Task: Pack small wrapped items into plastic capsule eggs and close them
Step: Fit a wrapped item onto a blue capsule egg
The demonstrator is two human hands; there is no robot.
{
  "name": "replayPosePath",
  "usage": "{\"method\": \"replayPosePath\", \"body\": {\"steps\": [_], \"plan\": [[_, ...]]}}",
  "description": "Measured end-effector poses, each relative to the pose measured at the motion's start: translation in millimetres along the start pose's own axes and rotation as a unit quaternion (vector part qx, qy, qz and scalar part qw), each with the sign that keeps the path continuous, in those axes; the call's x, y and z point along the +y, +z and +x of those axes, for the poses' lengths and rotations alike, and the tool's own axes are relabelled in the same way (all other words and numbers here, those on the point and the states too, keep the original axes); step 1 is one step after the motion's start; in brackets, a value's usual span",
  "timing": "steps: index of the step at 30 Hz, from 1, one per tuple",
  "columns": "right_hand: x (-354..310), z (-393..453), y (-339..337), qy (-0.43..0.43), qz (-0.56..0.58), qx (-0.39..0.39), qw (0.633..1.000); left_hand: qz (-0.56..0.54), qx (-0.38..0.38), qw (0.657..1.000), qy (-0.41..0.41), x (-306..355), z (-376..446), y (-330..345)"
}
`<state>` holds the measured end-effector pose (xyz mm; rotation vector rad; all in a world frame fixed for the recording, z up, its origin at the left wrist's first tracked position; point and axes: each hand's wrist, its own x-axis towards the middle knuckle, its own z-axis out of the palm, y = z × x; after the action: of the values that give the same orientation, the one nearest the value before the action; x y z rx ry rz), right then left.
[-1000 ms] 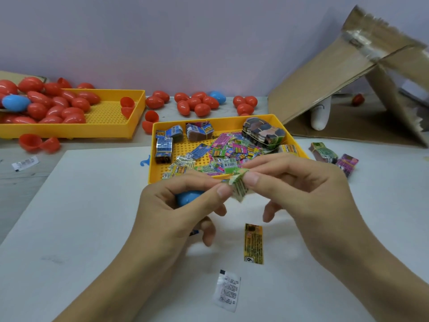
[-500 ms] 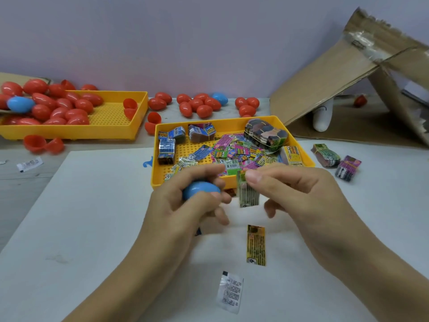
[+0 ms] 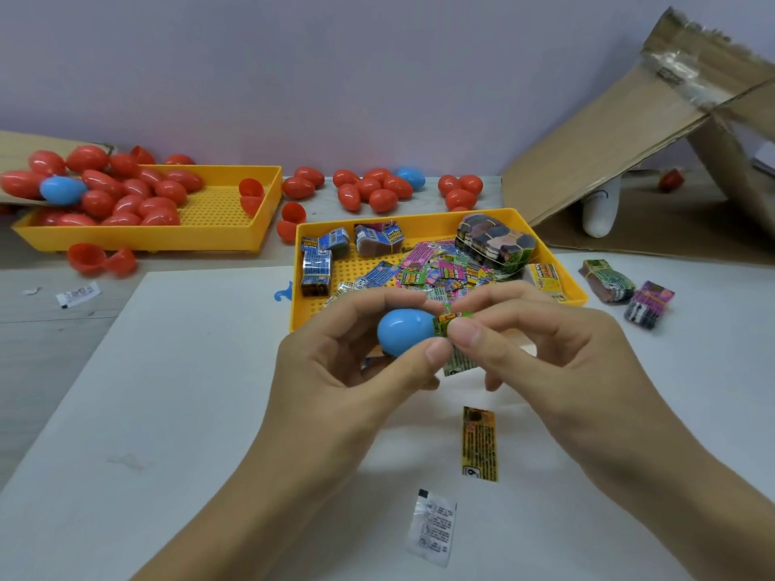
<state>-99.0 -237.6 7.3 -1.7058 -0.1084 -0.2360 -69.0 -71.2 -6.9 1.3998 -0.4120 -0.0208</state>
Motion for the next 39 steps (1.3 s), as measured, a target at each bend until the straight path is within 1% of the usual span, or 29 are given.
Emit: {"method": "replayPosePath", "body": {"steps": [3,5,10,13,17,19,21,23,27,30,36,39], "plan": [[-1.3,1.4,-1.7,0.008,0.017,0.025,0.999,-0.012,0.001,1.000,-0.018,-2.5,-0.2,-0.4],[-2.2,2.6,-2.2,0.019,0.048,0.036,0.998,-0.014,-0.006,1.000,-0.019,-3.4,-0.9,-0.4],[-2.4,3.1,-2.6,0.054,0.105,0.027,0.993,-0.005,-0.007,1.000,-0.026,-3.5,-1.6,0.1],[-2.2,2.8,-1.3,0.056,0.086,0.040,0.994,0.003,-0.006,1.000,-0.028,-2.2,-2.1,0.5],[-1.1,3.7,-3.2,0.030,-0.001,0.099,0.995,0.005,0.001,1.000,-0.029,0.5,-2.6,1.5],[-1.7,4.3,-4.9,0.028,-0.006,0.108,0.994,-0.005,0.006,1.000,-0.030,1.4,-2.5,1.3],[-2.5,4.3,-4.9,0.047,0.017,0.092,0.995,-0.010,0.007,1.000,-0.029,1.4,-2.6,1.2],[-2.5,3.7,-3.9,0.082,0.054,0.059,0.993,-0.007,0.002,1.000,-0.030,0.5,-2.7,1.7],[-3.8,3.0,-3.6,0.146,0.114,0.013,0.983,0.003,-0.001,0.999,-0.033,-1.6,-2.6,0.8],[-6.3,3.2,-3.0,0.169,0.135,-0.014,0.976,0.007,0.004,0.999,-0.036,-2.5,-2.2,0.0],[-4.1,6.6,-6.4,0.191,0.109,0.023,0.975,0.002,0.008,0.999,-0.034,-3.9,-2.2,-0.9],[-5.0,4.5,-4.6,0.180,0.108,0.006,0.978,0.004,0.004,1.000,-0.028,-5.8,-1.9,-0.6]]}}
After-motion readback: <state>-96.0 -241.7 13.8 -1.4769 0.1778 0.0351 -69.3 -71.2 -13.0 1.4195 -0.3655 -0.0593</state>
